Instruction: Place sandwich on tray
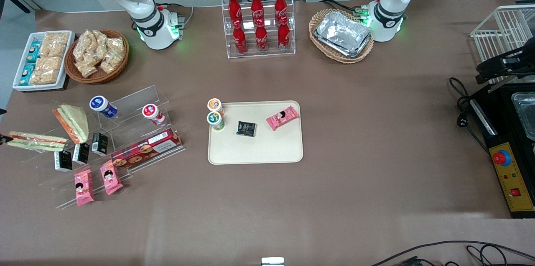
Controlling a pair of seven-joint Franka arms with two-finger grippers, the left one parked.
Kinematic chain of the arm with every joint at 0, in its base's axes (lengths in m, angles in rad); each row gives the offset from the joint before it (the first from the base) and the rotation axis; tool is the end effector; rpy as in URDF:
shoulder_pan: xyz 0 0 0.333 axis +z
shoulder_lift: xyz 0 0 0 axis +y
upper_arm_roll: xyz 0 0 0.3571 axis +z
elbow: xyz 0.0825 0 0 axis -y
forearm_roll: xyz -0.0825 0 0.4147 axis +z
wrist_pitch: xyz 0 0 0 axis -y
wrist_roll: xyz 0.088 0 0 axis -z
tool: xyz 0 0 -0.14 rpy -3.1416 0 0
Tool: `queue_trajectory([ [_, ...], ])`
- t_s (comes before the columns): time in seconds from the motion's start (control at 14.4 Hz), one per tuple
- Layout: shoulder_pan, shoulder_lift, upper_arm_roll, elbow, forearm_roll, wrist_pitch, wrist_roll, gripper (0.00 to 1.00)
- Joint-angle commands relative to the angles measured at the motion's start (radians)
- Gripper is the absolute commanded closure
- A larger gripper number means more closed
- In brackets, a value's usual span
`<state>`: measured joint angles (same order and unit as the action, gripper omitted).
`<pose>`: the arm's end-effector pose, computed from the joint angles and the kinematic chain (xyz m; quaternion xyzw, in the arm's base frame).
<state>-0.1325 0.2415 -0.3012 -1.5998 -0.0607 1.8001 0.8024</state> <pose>0.6100 -0.2717 0.4925 0.8195 -0.5692 -0.0032 0.0667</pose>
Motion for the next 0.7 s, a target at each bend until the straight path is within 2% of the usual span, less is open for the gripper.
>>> queue_trajectory([
  [0.0,-0.042,0.05,-0.012,0.011,0.015,0.105,0.131,0.0],
  [0.14,-0.073,0.055,-0.013,0.003,0.027,0.154,0.262,0.0],
  [0.35,-0.073,0.084,-0.015,0.003,0.054,0.162,0.332,0.0],
  [0.63,-0.073,0.116,-0.015,0.001,0.082,0.202,0.518,0.0],
])
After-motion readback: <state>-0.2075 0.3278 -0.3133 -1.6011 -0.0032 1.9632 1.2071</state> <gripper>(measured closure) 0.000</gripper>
